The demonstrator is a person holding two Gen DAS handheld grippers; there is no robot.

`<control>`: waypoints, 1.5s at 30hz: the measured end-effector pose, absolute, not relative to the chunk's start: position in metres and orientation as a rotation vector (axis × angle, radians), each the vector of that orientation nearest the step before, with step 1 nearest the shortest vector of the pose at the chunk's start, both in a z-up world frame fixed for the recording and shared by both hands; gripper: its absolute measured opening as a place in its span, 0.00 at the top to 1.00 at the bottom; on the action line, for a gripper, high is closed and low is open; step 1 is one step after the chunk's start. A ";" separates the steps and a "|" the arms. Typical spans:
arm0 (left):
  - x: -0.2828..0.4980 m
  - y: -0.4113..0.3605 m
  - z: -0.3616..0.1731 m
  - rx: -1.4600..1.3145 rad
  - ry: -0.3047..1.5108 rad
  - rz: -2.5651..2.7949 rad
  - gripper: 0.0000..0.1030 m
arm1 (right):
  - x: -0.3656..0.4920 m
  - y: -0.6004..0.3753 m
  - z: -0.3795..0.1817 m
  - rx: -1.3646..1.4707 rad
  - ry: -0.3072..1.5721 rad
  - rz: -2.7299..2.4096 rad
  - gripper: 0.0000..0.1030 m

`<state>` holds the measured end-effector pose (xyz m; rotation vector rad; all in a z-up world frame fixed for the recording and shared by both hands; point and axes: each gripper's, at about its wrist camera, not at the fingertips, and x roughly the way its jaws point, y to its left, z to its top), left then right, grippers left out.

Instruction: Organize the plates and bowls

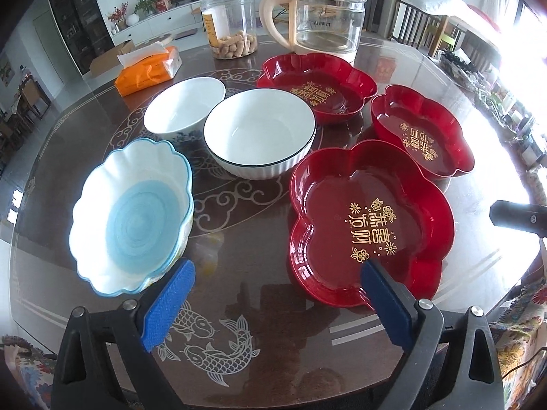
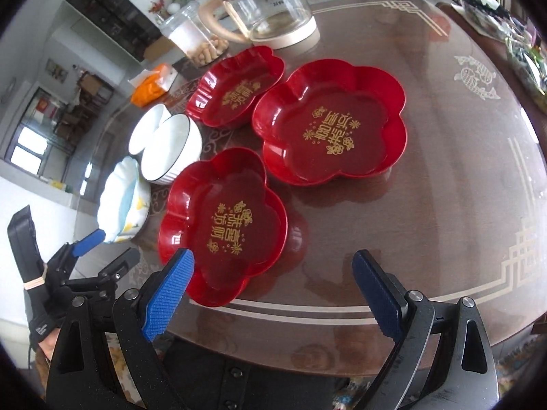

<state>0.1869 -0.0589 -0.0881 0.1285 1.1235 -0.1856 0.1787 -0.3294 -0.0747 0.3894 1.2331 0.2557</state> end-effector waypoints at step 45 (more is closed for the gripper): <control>0.140 -0.131 -0.104 0.054 1.174 -0.328 0.90 | 0.140 -0.338 -0.088 0.146 1.244 0.145 0.89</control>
